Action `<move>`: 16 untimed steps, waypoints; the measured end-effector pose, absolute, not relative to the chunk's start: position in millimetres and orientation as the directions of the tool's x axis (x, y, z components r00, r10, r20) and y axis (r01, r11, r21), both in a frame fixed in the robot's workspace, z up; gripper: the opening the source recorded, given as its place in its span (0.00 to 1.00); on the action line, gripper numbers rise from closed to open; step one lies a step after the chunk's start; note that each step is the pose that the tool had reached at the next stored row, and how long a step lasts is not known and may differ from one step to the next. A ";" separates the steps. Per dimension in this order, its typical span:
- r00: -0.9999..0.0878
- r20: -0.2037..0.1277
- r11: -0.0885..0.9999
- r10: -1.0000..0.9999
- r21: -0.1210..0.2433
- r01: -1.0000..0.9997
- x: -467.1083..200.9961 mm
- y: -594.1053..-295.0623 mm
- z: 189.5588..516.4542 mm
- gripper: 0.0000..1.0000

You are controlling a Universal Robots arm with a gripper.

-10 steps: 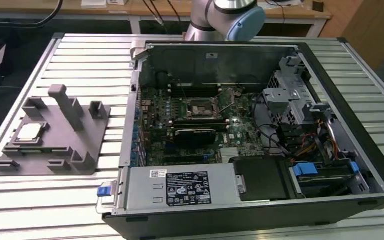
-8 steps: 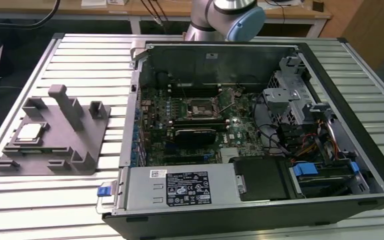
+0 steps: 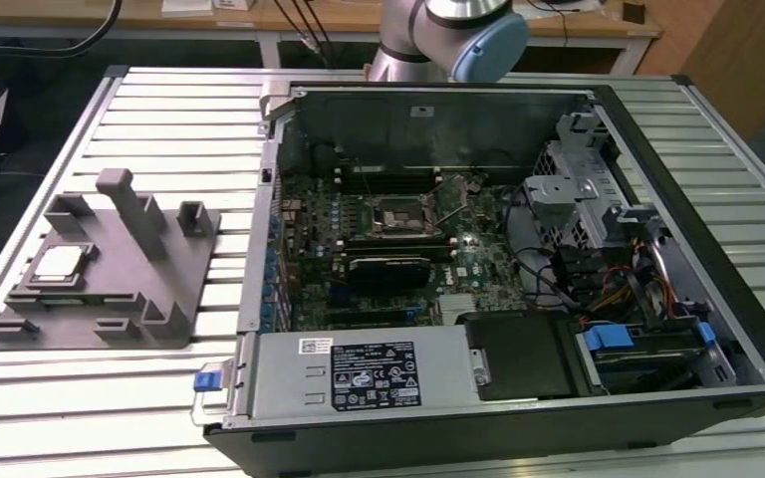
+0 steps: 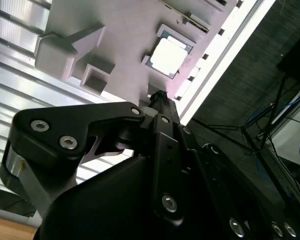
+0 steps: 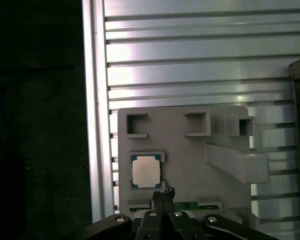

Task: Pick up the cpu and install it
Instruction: 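Pick up the cpu and move it towards the insertion slot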

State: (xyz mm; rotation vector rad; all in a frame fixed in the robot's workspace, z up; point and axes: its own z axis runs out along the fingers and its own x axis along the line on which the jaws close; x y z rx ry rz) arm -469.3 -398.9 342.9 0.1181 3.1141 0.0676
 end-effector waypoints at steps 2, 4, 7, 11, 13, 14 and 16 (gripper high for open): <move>-0.997 -0.023 0.996 0.076 0.044 0.075 -469.2 -399.0 342.9 0.11; -0.997 -0.023 0.996 0.076 0.044 0.075 -468.5 -398.9 342.8 0.11; -0.997 -0.023 0.996 0.076 0.044 0.075 -468.1 -398.9 341.0 0.11; -0.997 -0.023 0.996 0.076 0.044 0.075 -467.4 -399.0 336.6 0.11; -0.997 -0.023 0.996 0.076 0.044 0.075 -466.9 -398.9 333.6 0.11; -0.997 -0.023 0.996 0.076 0.044 0.075 -466.9 -398.9 332.1 0.11; -0.997 -0.023 0.996 0.076 0.044 0.075 -466.8 -398.9 328.9 0.11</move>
